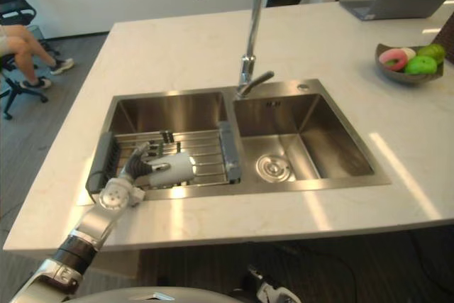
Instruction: Walk over to the sink, pick up the cup, carry it to the dishwasher, place the cup inside the dishwasher, then close the dishwasher door
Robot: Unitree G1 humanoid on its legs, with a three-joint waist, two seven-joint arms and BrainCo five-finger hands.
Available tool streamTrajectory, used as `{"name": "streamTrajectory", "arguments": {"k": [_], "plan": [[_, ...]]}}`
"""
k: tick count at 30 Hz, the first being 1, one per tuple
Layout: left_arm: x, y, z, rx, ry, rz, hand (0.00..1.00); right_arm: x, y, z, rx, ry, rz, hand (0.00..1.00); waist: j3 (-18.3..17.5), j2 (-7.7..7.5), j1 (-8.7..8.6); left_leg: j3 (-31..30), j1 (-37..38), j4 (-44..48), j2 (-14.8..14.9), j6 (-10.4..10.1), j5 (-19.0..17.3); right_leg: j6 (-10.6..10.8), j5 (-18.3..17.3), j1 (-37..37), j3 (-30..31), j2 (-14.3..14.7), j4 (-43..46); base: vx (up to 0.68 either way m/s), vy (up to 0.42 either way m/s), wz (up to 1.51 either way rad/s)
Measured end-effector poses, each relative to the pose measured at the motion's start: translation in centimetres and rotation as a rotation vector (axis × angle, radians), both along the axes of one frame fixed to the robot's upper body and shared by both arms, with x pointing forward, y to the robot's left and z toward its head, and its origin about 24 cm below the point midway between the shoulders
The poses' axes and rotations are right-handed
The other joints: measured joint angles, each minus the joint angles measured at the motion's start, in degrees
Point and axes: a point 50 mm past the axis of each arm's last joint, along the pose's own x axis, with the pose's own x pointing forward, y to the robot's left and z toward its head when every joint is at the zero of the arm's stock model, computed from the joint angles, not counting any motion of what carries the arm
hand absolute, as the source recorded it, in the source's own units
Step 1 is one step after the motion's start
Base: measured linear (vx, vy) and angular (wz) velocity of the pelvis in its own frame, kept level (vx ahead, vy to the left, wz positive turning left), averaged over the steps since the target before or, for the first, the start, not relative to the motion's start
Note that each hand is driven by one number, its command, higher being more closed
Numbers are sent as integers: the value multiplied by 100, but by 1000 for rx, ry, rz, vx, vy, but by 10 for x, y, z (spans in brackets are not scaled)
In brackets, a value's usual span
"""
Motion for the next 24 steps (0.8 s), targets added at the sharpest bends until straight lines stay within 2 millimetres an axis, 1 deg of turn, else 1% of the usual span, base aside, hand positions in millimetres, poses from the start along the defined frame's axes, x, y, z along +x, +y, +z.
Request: {"name": "streamTrajectory", "arguments": {"k": [3,7,8,13,16,20,21,24], "plan": [[-2,-5,-1,-22,23,-51,100,-3,1,-1,0,3,-1,0,3,-8,70,12,62,-1,2,3,2,1,-9,71,-15,-3,0,20,-1,3],[-6,-12,0,8,18,-132,100,-5,2,-1,-5,8,17,0,-1,-15,139,17,73,-3,10,4,2,18,-55,100,-41,-2,1,10,-2,2],[-6,-15,2,32,7,-165,0,-6,2,-1,-5,8,18,0,-5,-22,139,20,75,-3,9,8,0,22,-64,103,-43,-3,1,0,0,0],[-11,-24,6,143,-28,-323,0,-6,5,-2,-2,11,33,0,-8,-96,156,22,91,-3,11,2,-1,22,-98,155,-75,-8,1,0,0,0],[-13,-27,9,183,-60,-375,0,-7,9,-3,2,5,31,0,5,-159,153,25,131,-4,14,-2,-13,24,-117,197,-90,-10,1,0,0,0],[-17,-33,12,286,-129,-457,0,-8,10,-3,5,7,33,0,2,-194,155,43,168,-4,18,-3,-38,27,-135,232,-99,-12,1,0,0,0],[-19,-35,13,315,-142,-475,100,-8,10,-3,5,7,33,0,2,-194,155,49,167,-4,19,-3,-42,28,-137,230,-100,-12,1,0,0,0],[-20,-36,14,335,-151,-487,100,-7,11,-3,3,11,57,0,2,-194,165,59,171,-4,26,-5,-48,28,-143,233,-102,-11,1,0,0,0]]}}
